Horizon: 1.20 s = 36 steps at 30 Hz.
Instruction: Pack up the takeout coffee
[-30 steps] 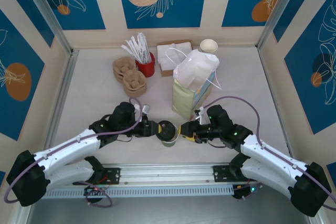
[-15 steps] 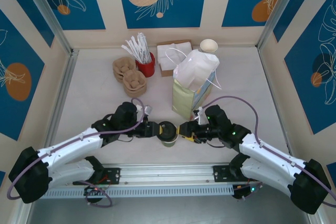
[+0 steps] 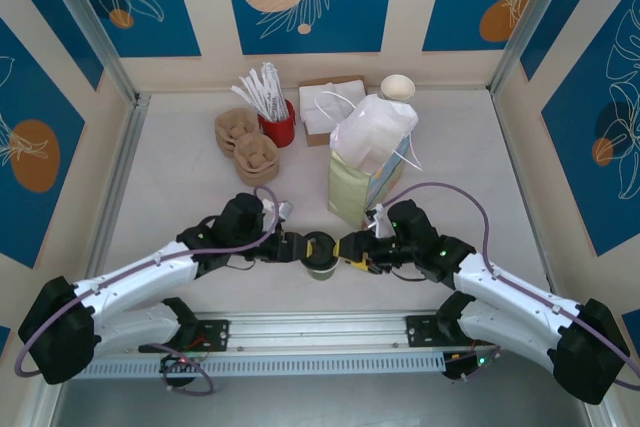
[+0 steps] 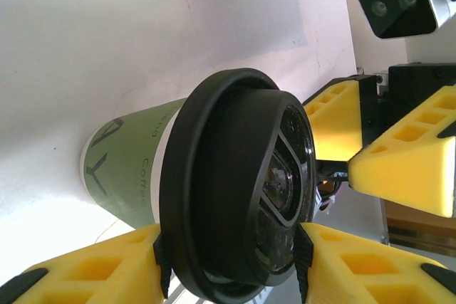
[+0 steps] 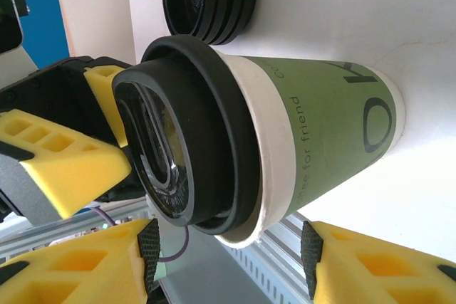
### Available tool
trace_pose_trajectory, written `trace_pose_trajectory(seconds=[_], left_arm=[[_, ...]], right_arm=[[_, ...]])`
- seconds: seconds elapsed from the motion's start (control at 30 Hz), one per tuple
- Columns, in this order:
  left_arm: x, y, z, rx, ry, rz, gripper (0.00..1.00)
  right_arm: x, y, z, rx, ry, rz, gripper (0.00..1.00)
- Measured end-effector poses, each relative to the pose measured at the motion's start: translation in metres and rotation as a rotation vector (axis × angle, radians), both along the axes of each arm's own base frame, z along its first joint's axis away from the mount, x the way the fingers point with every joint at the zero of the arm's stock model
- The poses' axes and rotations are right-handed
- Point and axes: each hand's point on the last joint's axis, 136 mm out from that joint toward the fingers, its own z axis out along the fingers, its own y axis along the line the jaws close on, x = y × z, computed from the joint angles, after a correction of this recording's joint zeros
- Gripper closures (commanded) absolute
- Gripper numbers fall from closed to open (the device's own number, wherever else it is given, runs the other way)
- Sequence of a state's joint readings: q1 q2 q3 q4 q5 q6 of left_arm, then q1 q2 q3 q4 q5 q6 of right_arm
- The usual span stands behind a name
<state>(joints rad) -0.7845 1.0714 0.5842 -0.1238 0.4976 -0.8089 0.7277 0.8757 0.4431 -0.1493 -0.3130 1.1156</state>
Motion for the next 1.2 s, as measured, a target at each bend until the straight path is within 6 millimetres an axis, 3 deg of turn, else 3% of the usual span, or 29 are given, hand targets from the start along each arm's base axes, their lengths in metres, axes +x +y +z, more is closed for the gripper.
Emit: trace_pose_trajectory(seconds=[0.33, 0.7, 0.97, 1.2], left_arm=[[-0.005, -0.007, 0.003, 0.019, -0.018, -0.047, 0.47], [-0.003, 0.002, -0.004, 0.094, -0.038, -0.038, 0.42], [-0.001, -0.005, 0.006, 0.092, -0.082, -0.052, 0.42], [-0.002, -0.009, 0.002, 0.11, -0.079, -0.069, 0.42]], right_arm=[[0.002, 0.002, 0.003, 0.003, -0.004, 0.0, 0.42], [0.003, 0.002, 0.004, 0.003, -0.006, -0.003, 0.42], [0.003, 0.002, 0.002, -0.002, -0.001, -0.003, 0.42], [0.003, 0.002, 0.002, -0.002, -0.002, -0.003, 0.41]])
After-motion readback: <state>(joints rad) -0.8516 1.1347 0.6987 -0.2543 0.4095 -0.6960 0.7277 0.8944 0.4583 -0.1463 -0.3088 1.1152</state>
